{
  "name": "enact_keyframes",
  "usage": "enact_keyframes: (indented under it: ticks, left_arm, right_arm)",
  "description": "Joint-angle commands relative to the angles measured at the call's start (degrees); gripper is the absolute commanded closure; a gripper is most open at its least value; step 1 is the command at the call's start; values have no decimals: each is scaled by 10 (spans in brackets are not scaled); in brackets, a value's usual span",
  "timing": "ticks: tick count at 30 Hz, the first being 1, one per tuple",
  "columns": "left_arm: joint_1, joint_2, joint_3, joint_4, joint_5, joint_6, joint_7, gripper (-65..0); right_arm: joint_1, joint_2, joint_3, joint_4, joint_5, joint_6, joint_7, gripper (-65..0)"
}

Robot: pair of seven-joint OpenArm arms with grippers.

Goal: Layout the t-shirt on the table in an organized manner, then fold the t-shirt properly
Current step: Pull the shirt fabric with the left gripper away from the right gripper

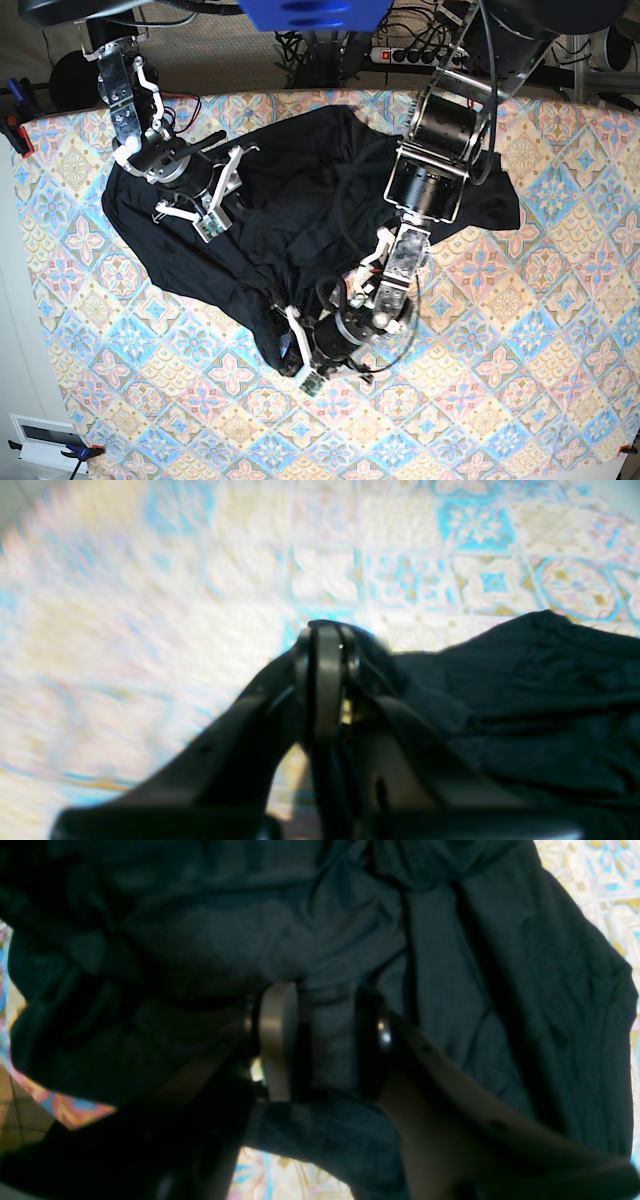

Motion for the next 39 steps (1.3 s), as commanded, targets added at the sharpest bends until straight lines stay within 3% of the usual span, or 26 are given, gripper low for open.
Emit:
enact_keyframes:
  ticks: [1,5,10,20,22,27,31,39]
  left_arm:
    - [-18,-3,0,42,-7,1,-5,0]
    - [-17,-27,3,135,-5,1,32,0]
    - [-18,-85,3,234,3,1,71,0]
    - [35,-209,81,255,154,1,74,-2]
    - [54,-215,85,253,183,1,75,-33]
    - [95,-215,80,213,266,1,75,-192]
    - [135,-213,30,208,241,1,75,-281]
    - [187,-215,-117,201,62,1,76,-285]
  right_arm:
    - [8,5,4,8,3,0,14,-190]
    - [8,5,2,8,3,0,13,-190]
    - [8,5,3,8,3,0,13,-190]
    - [5,5,1,8,3,0,13,-190]
    - [4,5,1,8,3,0,13,-190]
    - [4,5,1,8,3,0,13,-190]
    - [4,5,0,8,3,0,13,-190]
    - [3,5,0,8,3,0,13,-190]
